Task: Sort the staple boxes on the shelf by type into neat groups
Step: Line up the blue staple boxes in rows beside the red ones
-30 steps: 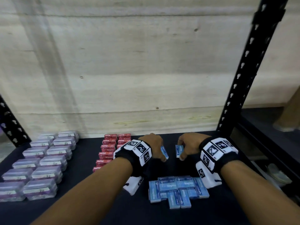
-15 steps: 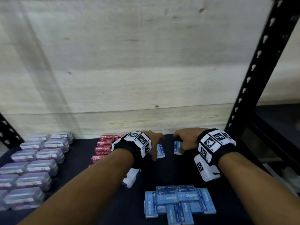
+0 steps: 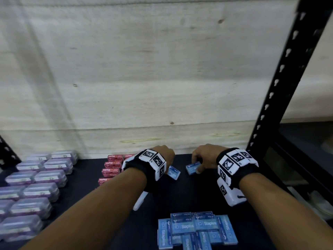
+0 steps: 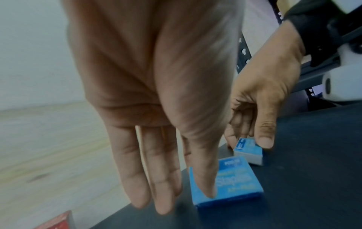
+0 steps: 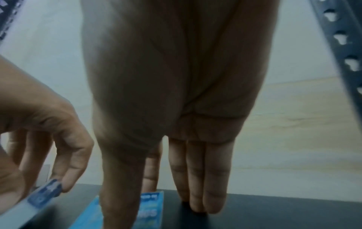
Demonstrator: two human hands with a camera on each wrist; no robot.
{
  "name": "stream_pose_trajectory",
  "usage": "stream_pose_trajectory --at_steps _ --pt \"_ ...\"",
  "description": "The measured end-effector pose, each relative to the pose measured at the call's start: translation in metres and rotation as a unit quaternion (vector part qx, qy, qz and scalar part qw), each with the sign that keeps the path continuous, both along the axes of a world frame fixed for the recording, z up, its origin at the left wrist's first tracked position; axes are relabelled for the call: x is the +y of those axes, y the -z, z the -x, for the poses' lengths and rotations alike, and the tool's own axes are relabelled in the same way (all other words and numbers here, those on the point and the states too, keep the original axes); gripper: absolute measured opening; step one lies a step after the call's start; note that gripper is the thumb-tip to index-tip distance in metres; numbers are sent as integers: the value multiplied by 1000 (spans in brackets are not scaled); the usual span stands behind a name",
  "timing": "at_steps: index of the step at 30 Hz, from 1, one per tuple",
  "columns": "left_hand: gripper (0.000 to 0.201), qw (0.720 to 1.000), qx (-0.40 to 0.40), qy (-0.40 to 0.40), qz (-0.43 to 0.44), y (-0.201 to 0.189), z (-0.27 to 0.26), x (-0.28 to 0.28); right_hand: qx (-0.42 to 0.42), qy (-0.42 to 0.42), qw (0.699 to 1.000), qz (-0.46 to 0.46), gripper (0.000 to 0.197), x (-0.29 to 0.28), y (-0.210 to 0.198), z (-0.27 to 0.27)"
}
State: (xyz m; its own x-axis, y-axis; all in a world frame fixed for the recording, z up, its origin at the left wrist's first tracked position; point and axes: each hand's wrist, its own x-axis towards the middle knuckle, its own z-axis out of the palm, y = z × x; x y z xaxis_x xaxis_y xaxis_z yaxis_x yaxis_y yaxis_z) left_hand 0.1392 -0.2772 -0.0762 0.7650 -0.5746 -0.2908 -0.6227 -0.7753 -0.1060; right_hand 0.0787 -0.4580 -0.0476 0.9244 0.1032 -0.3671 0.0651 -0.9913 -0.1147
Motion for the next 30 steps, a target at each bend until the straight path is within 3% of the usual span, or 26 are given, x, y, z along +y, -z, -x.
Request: stream_pose_trajectory --at_steps 4,13,30 --pt "29 999 -12 -38 15 -7 -6 3 -28 26 999 -36 22 0 3 -7" --pt "27 990 -108 -89 26 -13 -19 4 -68 43 996 -31 22 7 6 -22" --pt "32 990 -102 -95 22 -10 -28 5 -84 58 995 4 25 18 13 -28"
